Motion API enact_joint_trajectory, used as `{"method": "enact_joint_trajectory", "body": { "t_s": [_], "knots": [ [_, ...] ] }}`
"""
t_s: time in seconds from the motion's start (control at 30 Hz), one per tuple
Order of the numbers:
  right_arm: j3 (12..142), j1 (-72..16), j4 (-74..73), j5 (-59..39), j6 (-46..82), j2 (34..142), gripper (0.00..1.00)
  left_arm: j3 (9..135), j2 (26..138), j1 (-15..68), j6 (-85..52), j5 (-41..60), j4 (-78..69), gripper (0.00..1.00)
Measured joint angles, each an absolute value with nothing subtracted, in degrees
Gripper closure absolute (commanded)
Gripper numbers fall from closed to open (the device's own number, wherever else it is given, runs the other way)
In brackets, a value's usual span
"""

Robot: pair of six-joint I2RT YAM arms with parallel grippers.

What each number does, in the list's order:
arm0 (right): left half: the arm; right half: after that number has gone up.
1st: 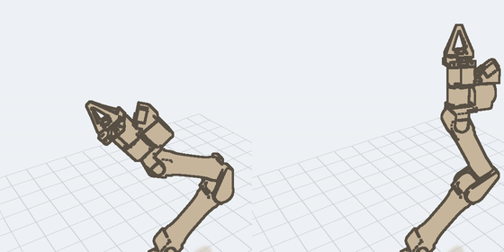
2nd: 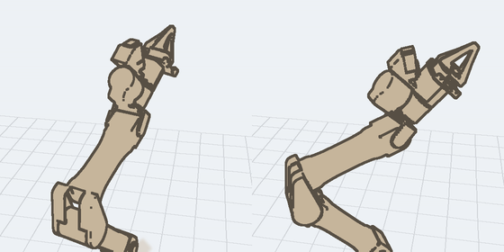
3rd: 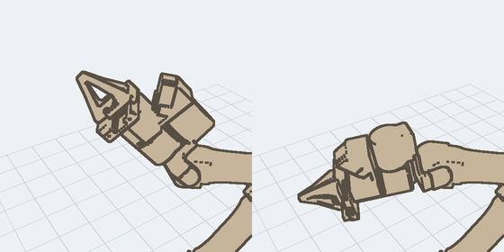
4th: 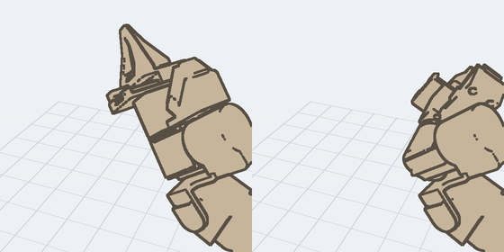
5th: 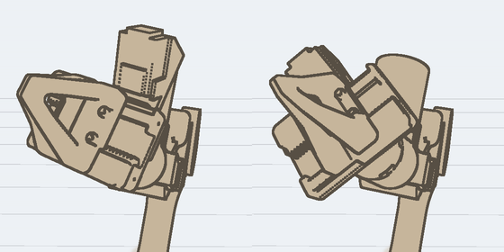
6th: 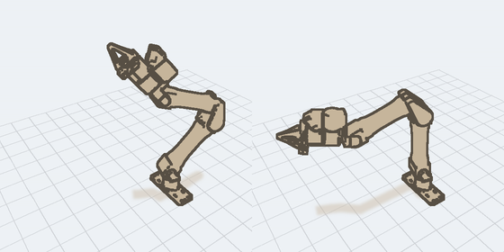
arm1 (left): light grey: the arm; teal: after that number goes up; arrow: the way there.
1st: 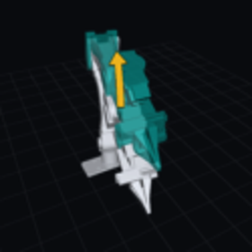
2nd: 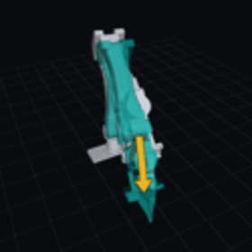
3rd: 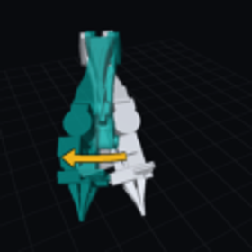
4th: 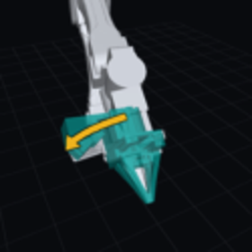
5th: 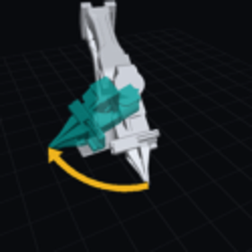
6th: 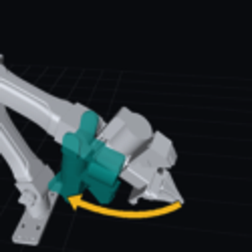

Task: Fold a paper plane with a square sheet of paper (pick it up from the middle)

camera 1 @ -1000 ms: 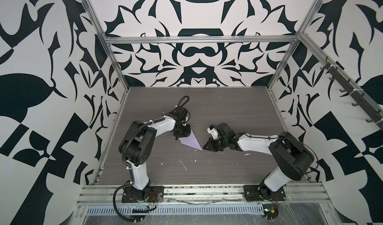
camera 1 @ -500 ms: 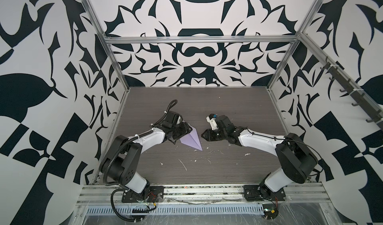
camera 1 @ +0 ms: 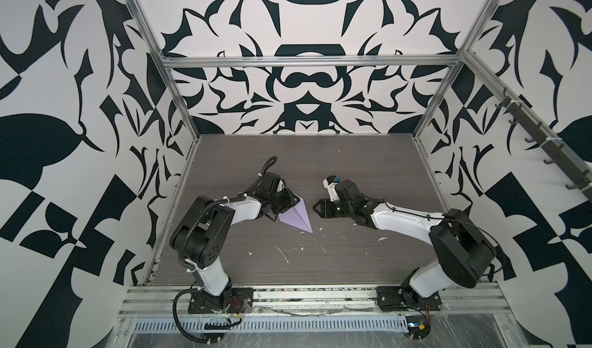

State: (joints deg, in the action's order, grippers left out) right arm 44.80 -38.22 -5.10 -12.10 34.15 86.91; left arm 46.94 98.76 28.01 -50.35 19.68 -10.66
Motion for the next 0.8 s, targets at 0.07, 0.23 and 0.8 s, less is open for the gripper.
{"method": "enact_joint_trajectory", "body": {
  "t_s": [0.07,0.23,0.8],
  "knots": [
    [44.31,-38.22,-5.37,-10.96,34.54,85.01,0.52,47.22,99.35,27.97,-49.78,19.97,-11.46,0.88],
    [43.86,-37.87,-5.65,-7.57,35.48,81.21,0.53,50.15,99.2,27.92,-45.69,18.0,-5.63,0.94],
    [42.59,-37.08,-2.07,2.15,36.69,75.48,0.56,80.95,102.1,32.82,-24.49,-30.98,47.24,0.94]
  ]
}}
